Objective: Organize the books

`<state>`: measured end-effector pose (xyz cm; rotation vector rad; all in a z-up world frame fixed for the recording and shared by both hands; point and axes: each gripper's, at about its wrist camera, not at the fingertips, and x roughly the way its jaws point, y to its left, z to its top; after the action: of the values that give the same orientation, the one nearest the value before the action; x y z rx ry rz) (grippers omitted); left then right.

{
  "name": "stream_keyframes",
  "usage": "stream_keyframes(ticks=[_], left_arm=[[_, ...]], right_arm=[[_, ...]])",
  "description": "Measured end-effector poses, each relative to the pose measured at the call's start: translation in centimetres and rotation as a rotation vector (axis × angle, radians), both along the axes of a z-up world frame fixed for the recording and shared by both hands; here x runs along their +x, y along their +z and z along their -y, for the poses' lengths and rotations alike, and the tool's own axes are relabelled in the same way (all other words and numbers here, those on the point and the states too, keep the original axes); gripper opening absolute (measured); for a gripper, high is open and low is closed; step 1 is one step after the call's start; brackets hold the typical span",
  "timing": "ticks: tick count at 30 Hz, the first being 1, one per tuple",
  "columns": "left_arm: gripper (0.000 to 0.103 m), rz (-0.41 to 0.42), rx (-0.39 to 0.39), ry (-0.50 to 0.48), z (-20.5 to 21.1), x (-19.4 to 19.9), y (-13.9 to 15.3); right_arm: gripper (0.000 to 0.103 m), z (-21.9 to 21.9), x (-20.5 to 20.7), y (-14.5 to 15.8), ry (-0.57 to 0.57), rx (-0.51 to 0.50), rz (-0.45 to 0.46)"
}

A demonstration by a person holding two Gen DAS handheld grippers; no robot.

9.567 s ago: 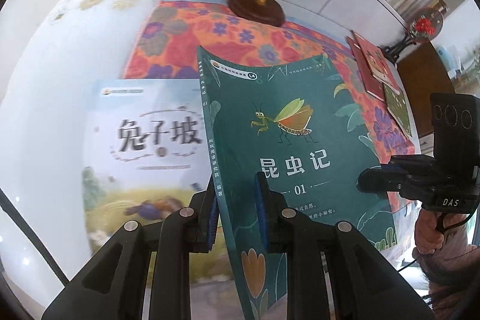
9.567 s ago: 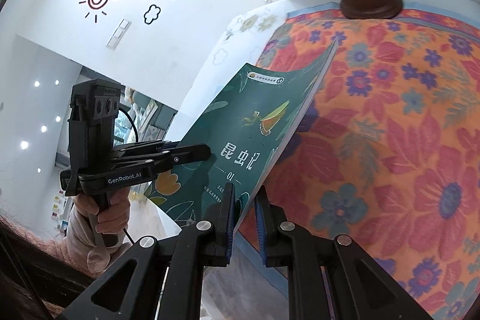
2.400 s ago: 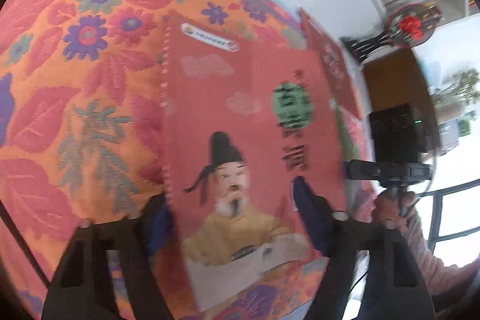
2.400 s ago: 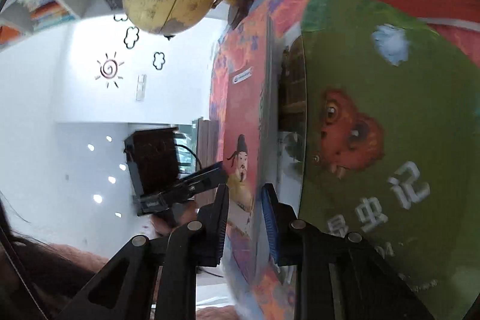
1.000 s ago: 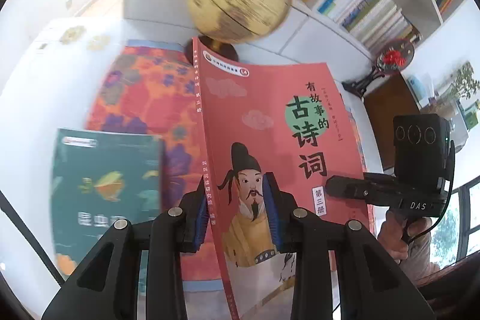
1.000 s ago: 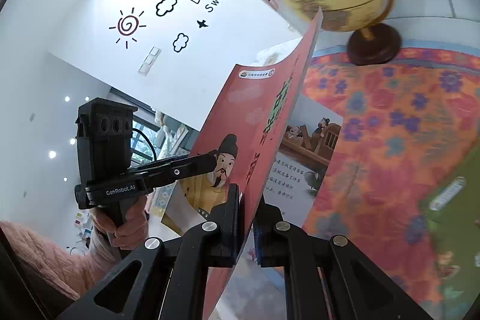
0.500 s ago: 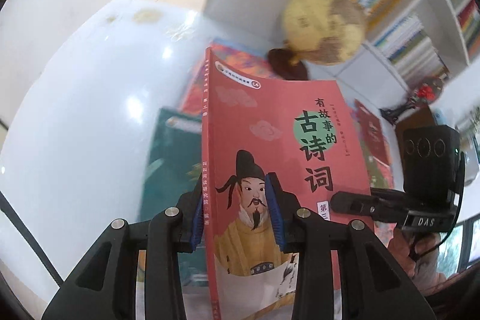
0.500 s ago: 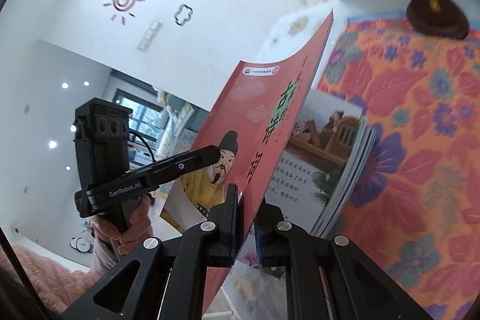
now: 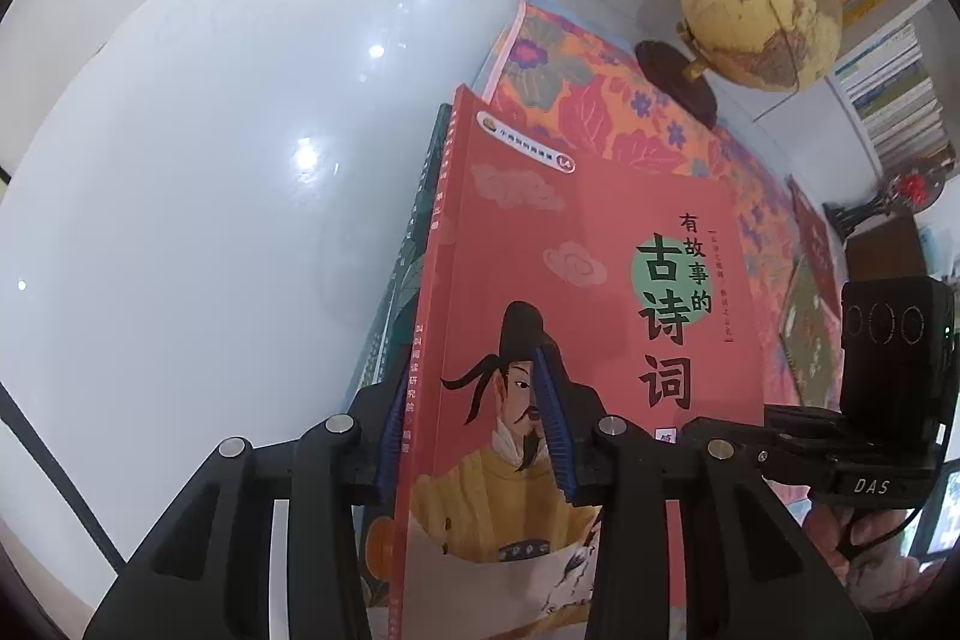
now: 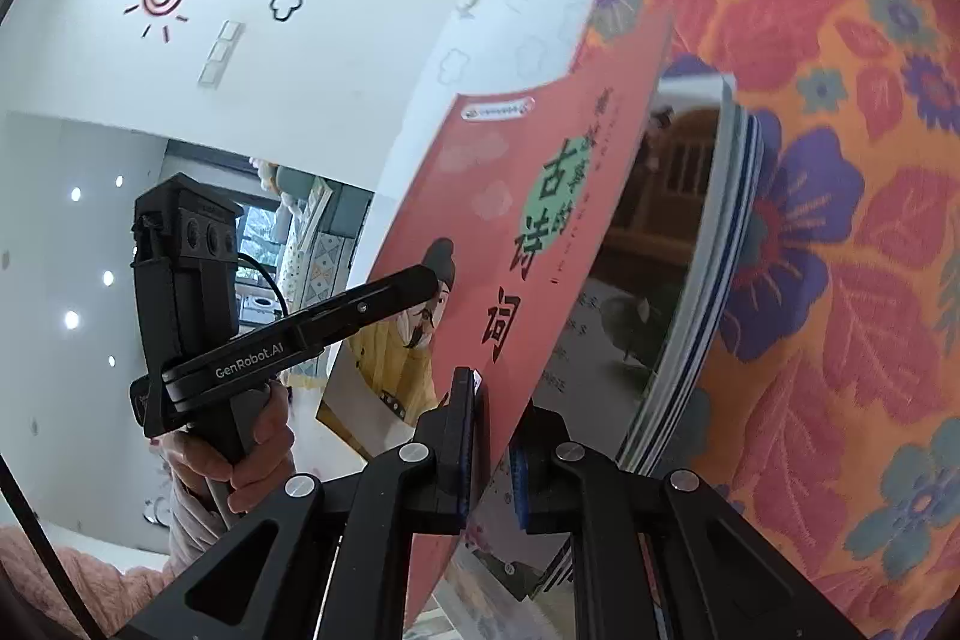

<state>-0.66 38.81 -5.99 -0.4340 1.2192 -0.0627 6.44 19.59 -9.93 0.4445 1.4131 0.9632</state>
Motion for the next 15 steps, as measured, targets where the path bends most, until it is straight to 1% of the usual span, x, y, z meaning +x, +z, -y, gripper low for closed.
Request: stream_keyframes(ticks=[3,7,9,10,12,15], left_arm=[[0.036,-0.001,0.016,-0.008,0.1,0.0,0.0],[0.038,-0.026,0.033,-0.005,0.1,0.1,0.1],[0.038,-0.034,0.074,0.004,0.0,0.0,0.4],[0.038,-0.038,0.121,0.014,-0.1,-0.1,0.6],[0.038,-0.041,0.168,0.024,-0.4,-0.4,0.8],[0.038,-0.058,0.199,0.051,-0.8,-0.9,0.9]], right_arm=[[0.01,0.3,0.0,-0.6,-0.018,-0.004,-0.028],[0.01,0.5,-0.2,-1.9,-0.041,-0.016,-0.068],[0.011,0.8,-0.2,-2.3,-0.057,-0.007,-0.091],[0.011,0.9,-0.2,-2.3,-0.063,-0.004,-0.097],[0.011,1.1,-0.3,-2.5,-0.073,-0.002,-0.101],[0.011,1.3,-0.5,-2.7,-0.094,0.005,-0.107]])
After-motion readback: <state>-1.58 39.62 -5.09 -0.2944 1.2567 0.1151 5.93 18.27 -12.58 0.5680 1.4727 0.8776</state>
